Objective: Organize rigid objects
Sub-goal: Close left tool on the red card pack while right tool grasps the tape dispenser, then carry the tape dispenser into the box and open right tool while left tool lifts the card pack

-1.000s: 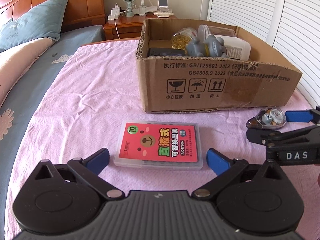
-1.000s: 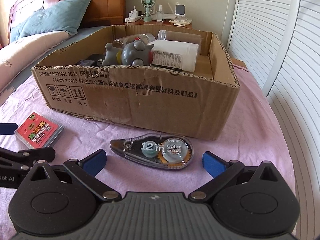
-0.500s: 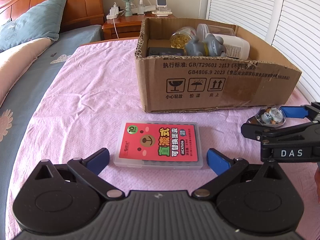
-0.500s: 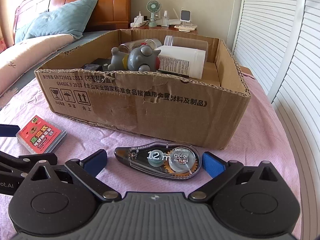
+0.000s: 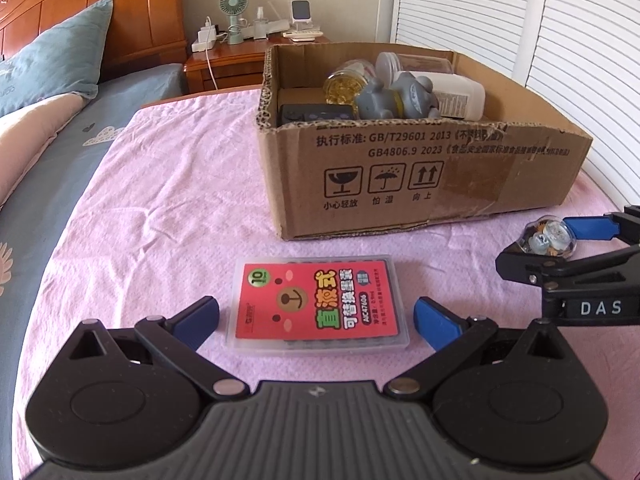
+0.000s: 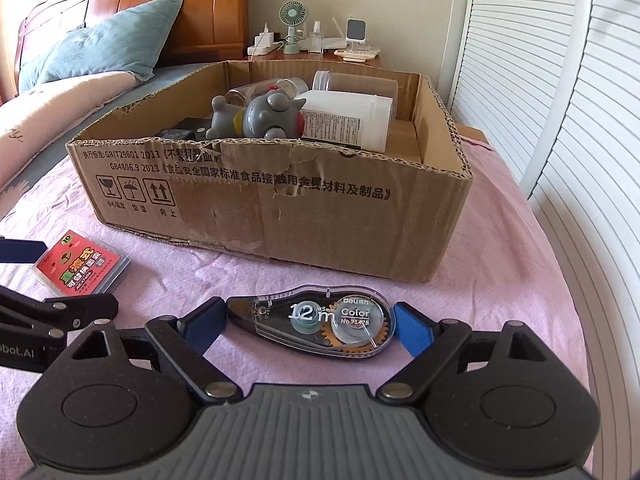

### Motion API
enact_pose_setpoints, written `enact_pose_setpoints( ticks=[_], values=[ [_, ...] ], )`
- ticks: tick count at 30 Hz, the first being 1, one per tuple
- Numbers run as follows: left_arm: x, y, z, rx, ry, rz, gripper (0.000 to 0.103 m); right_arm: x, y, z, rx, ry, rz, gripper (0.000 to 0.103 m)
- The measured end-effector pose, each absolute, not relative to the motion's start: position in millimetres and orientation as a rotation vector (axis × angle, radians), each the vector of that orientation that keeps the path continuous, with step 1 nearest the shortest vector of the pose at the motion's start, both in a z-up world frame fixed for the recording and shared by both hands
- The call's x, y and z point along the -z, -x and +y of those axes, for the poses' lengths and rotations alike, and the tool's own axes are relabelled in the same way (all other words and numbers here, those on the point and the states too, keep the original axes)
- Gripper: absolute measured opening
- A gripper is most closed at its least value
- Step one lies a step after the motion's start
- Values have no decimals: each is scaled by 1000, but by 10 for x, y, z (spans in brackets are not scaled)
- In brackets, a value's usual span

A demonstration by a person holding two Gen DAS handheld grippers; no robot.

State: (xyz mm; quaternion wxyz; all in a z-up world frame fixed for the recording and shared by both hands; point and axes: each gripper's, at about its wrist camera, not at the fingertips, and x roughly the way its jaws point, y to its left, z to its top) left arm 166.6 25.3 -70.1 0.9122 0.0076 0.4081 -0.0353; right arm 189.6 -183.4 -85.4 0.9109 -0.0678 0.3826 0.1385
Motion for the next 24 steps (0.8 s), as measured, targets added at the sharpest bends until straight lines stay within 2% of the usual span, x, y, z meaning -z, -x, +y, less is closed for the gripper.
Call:
enact_pose_setpoints(
  ticks=[6, 10, 24],
  values=[
    [683, -1739, 193, 64, -8, 854, 99, 854, -1902, -1843, -292, 144, 788, 92],
    [668, -1733, 191, 62, -8, 844, 91, 855, -1927, -1840, -300, 145, 786, 93],
    [617, -1692, 249, 164, -76, 888, 91, 741, -1852, -1848, -331, 174, 792, 92]
  ],
)
